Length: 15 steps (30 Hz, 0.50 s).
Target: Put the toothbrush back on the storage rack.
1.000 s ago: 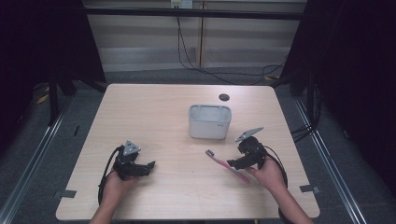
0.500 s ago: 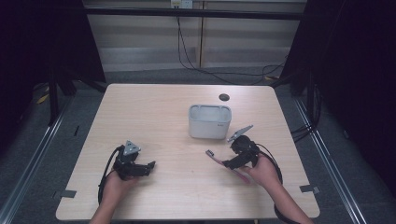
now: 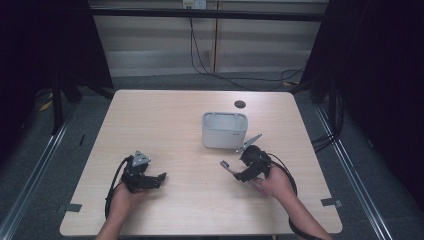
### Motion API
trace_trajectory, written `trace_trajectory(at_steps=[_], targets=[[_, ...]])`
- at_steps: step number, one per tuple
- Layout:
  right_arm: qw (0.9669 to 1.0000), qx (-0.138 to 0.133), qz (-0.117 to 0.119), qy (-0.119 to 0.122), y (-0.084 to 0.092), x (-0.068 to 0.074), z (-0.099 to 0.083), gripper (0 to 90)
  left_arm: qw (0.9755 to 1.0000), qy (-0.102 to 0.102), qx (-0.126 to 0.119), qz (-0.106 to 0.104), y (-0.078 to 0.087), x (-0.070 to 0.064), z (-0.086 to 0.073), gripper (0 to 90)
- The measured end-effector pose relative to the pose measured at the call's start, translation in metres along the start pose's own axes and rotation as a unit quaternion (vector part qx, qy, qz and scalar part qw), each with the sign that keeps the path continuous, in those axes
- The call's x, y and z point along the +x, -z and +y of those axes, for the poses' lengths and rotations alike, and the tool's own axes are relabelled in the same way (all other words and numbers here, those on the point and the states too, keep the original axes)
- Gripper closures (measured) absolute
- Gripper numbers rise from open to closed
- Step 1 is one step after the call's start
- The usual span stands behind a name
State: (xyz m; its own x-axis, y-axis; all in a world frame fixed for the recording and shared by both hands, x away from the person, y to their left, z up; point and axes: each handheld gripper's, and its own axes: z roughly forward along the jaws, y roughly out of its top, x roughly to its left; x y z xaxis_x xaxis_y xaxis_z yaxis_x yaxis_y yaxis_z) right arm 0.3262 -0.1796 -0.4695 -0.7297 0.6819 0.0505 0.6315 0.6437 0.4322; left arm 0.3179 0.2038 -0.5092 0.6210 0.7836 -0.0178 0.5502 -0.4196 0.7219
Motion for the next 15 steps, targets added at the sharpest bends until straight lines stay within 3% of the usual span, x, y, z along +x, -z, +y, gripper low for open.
trace_trajectory(at_steps=[15], targets=[[0.9996, 0.026, 0.009, 0.011, -0.0081, 0.0026, 0.0073, 43.6, 1.0, -0.001, 0.0, -0.001, -0.0002, 0.0001, 0.0001, 14.7]])
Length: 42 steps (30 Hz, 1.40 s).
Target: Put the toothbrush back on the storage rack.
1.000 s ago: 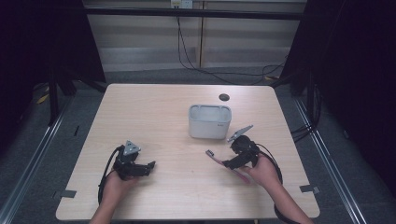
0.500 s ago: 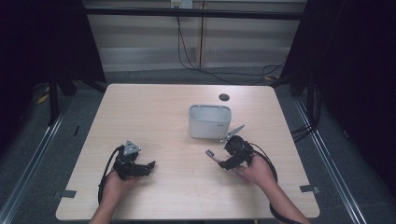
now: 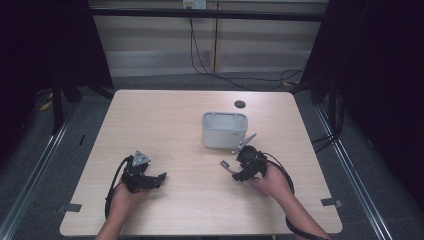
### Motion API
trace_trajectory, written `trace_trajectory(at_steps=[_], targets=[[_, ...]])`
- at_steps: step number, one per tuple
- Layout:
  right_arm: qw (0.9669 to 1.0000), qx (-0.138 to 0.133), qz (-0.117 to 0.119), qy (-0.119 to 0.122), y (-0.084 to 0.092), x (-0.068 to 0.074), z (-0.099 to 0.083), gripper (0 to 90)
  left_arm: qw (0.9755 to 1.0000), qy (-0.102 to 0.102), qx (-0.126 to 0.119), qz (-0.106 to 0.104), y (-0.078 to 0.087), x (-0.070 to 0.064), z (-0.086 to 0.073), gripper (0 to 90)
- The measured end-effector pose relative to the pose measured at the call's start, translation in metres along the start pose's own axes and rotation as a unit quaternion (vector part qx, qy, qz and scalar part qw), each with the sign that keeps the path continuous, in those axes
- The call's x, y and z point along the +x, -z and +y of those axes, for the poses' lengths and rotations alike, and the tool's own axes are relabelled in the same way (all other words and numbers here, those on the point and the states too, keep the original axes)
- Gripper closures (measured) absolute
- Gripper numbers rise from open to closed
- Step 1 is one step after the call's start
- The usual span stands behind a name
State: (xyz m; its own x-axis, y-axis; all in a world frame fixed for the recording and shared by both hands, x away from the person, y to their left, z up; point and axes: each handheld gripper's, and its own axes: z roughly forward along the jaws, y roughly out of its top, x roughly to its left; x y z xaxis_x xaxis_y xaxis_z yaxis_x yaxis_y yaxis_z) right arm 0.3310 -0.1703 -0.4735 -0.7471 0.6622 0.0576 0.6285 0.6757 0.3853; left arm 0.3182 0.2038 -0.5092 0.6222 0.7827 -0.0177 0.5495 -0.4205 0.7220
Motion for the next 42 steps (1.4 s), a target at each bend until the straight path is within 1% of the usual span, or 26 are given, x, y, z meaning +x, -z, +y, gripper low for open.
trace_trajectory(at_steps=[1, 4, 6, 9, 13, 14, 15, 16, 18, 19, 21, 22, 23, 24, 27, 31, 32, 35, 36, 37, 38, 39, 42], targets=[[1.0, 0.0, 0.001, 0.003, -0.0007, -0.0002, 0.0005, 44.3, 1.0, 0.0, 0.0, 0.0, 0.0, 0.0, 0.0, 14.7], [1.0, 0.008, 0.005, 0.0, -0.0021, 0.0006, 0.0021, 47.0, 1.0, -0.001, 0.0, 0.0, 0.0, 0.0001, 0.0001, 14.7], [0.9999, 0.01, 0.002, 0.006, -0.0027, 0.0003, 0.0029, 49.2, 1.0, -0.001, 0.0, 0.0, -0.0001, 0.0001, 0.0001, 14.7], [0.9999, 0.009, 0.004, 0.004, -0.0034, 0.0008, 0.0037, 52.0, 1.0, -0.001, 0.0, 0.0, -0.0001, 0.0001, 0.0001, 14.7], [0.9998, 0.017, 0.005, 0.007, -0.0032, 0.0014, 0.0054, 56.4, 1.0, -0.001, 0.0, 0.0, -0.0001, 0.0002, 0.0001, 14.6], [0.9997, 0.017, 0.005, 0.017, -0.0033, 0.0004, 0.0057, 59.7, 1.0, -0.001, 0.0, 0.0, -0.0001, 0.0002, 0.0001, 14.6], [0.9997, 0.017, 0.005, 0.017, -0.0033, 0.0004, 0.0057, 59.7, 1.0, -0.001, 0.0, 0.0, -0.0001, 0.0002, 0.0001, 14.6], [0.9997, 0.022, 0.006, 0.013, -0.0027, 0.0012, 0.006, 60.9, 1.0, -0.001, 0.0, 0.0, -0.0001, 0.0001, 0.0001, 14.7], [0.9996, 0.025, 0.004, 0.015, -0.0026, 0.0015, 0.0066, 65.4, 1.0, -0.001, 0.0, 0.0, -0.0001, 0.0002, 0.0001, 14.6], [0.9996, 0.025, 0.004, 0.015, -0.0026, 0.0015, 0.0066, 65.4, 1.0, -0.001, 0.0, 0.0, -0.0001, 0.0002, 0.0001, 14.6], [0.9995, 0.028, 0.001, 0.015, -0.0025, 0.0023, 0.0069, 68.9, 1.0, -0.001, 0.0, 0.0, -0.0001, 0.0001, 0.0001, 14.7], [0.9994, 0.033, 0.002, 0.005, -0.0019, 0.0015, 0.0071, 74.1, 1.0, -0.001, 0.0, 0.0, 0.0, 0.0001, 0.0, 14.7], [0.9994, 0.033, 0.002, 0.005, -0.0019, 0.0015, 0.0071, 74.1, 1.0, -0.001, 0.0, 0.0, -0.0001, 0.0002, 0.0001, 14.7], [0.9993, 0.037, 0.004, 0.002, -0.0015, 0.0012, 0.0073, 77.3, 1.0, -0.001, 0.0, 0.0, -0.0001, 0.0002, 0.0001, 14.6], [0.9993, 0.038, 0.003, -0.004, -0.0013, 0.0017, 0.0069, 79.1, 1.0, -0.001, 0.0, 0.0, -0.0001, 0.0001, 0.0001, 14.6], [0.9992, 0.041, 0.0, 0.0, -0.0014, 0.0029, 0.0075, 80.1, 1.0, 0.0, 0.0, 0.0, -0.0001, 0.0001, 0.0, 14.6], [0.999, 0.044, -0.001, -0.006, -0.001, 0.0033, 0.0078, 80.3, 1.0, -0.001, -0.001, 0.0, -0.0001, 0.0001, 0.0001, 14.7], [0.9993, 0.033, 0.003, -0.016, -0.0012, 0.001, 0.0065, 80.5, 1.0, 0.0, 0.0, 0.0, 0.0, 0.0001, 0.0001, 14.6], [0.9996, 0.026, 0.003, -0.013, -0.0013, 0.0008, 0.0053, 80.5, 1.0, -0.001, 0.0, 0.0, 0.0, 0.0002, 0.0001, 14.6], [0.9996, 0.026, 0.003, -0.013, -0.0013, 0.0008, 0.0053, 80.5, 1.0, -0.001, 0.0, 0.0, -0.0001, 0.0002, 0.0001, 14.6], [0.9998, 0.016, 0.0, -0.011, -0.0007, 0.0004, 0.0044, 80.5, 1.0, 0.0, 0.0, 0.0, -0.0001, 0.0001, 0.0001, 14.6], [0.9998, 0.016, 0.0, -0.011, -0.0007, 0.0004, 0.0044, 80.5, 1.0, -0.001, 0.0, 0.0, -0.0002, 0.0003, 0.0002, 14.6], [0.9999, -0.001, 0.003, -0.014, 0.0014, -0.0001, 0.0038, 80.5, 1.0, 0.003, -0.004, 0.0, -0.0007, -0.0003, 0.0002, 14.6]])
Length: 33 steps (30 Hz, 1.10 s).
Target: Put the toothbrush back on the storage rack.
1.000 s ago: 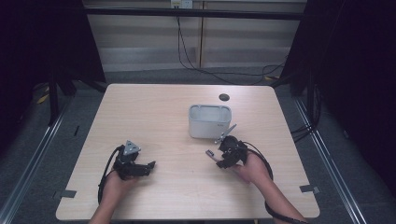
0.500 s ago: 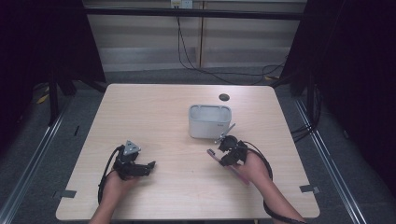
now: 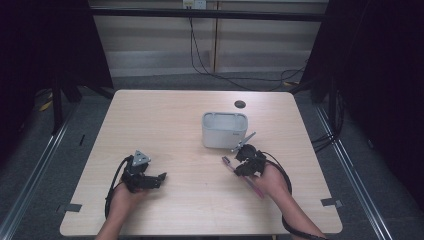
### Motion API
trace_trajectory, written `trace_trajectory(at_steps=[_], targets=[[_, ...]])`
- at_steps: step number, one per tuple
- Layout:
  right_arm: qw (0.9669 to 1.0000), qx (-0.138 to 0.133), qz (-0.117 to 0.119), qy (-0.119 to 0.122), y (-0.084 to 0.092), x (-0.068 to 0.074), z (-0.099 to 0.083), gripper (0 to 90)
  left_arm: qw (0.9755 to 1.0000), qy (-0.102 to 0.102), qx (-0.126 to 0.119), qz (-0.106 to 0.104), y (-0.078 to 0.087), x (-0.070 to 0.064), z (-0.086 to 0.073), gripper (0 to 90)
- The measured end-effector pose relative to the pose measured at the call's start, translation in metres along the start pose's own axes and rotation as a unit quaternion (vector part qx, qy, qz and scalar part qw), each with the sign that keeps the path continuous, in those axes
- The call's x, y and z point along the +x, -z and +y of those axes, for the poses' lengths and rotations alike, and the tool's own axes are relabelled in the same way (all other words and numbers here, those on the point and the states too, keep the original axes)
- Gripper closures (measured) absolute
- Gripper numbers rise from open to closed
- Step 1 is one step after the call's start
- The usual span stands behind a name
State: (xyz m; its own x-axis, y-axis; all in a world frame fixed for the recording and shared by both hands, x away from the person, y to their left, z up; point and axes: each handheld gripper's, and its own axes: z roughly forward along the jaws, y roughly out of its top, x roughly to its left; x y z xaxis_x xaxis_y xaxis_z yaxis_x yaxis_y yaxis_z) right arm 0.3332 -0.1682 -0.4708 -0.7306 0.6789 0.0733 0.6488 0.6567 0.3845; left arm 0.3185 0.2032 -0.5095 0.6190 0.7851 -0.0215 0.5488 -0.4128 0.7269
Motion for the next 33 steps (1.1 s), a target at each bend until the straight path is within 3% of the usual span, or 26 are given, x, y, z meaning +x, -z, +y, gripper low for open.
trace_trajectory(at_steps=[14, 33], targets=[[0.9989, -0.047, -0.001, 0.003, 0.015, -0.002, -0.001, 81.0, 1.0, -0.001, 0.001, 0.0, 0.0, 0.0, 0.0, 14.6], [0.9944, -0.105, 0.01, 0.002, 0.032, -0.006, -0.008, 81.0, 1.0, 0.0, 0.0, 0.0, 0.0, 0.0, 0.0, 14.6]])
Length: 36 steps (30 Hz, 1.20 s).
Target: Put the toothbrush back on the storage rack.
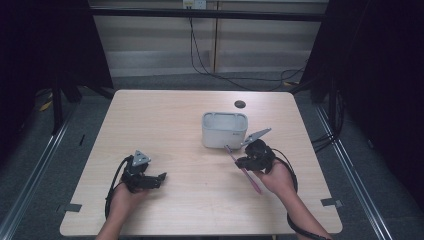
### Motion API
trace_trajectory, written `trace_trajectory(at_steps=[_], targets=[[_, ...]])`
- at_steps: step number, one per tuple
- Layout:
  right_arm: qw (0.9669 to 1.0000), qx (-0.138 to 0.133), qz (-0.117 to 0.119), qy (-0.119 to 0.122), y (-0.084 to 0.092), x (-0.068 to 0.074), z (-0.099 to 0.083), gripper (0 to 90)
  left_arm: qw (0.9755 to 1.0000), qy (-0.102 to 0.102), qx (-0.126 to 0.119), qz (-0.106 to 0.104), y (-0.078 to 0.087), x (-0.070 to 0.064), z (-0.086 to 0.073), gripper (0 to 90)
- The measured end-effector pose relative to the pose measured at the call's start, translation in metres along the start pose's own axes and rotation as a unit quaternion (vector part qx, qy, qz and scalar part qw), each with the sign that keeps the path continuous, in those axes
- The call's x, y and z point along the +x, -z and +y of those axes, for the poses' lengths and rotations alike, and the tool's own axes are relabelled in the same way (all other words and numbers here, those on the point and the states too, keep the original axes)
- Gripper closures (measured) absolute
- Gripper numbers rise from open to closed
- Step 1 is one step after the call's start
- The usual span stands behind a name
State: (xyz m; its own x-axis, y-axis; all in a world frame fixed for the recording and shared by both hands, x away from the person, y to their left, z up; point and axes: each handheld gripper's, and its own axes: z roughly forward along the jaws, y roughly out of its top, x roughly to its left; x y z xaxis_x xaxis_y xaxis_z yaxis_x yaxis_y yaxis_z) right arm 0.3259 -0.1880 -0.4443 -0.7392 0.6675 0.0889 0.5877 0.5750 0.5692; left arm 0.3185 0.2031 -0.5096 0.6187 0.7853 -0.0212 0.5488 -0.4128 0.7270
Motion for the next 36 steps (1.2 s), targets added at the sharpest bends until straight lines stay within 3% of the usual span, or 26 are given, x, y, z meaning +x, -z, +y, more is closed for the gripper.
trace_trajectory(at_steps=[13, 21, 29, 36], targets=[[0.999, -0.043, 0.003, -0.012, 0.018, -0.004, 0.003, 81.0, 1.0, -0.001, 0.001, 0.0, 0.0, 0.0, 0.0, 14.6], [0.9982, -0.056, -0.002, -0.019, 0.026, -0.007, 0.005, 81.0, 1.0, -0.004, 0.003, 0.0, 0.0, 0.001, 0.0, 14.6], [0.9959, -0.087, -0.005, -0.024, 0.035, -0.009, 0.009, 81.0, 1.0, -0.001, 0.001, 0.0, 0.0, 0.0, 0.0, 14.6], [0.9948, -0.098, -0.005, -0.026, 0.042, -0.01, 0.015, 80.9, 1.0, 0.0, 0.0, 0.0, 0.0, 0.0, 0.0, 14.6]])
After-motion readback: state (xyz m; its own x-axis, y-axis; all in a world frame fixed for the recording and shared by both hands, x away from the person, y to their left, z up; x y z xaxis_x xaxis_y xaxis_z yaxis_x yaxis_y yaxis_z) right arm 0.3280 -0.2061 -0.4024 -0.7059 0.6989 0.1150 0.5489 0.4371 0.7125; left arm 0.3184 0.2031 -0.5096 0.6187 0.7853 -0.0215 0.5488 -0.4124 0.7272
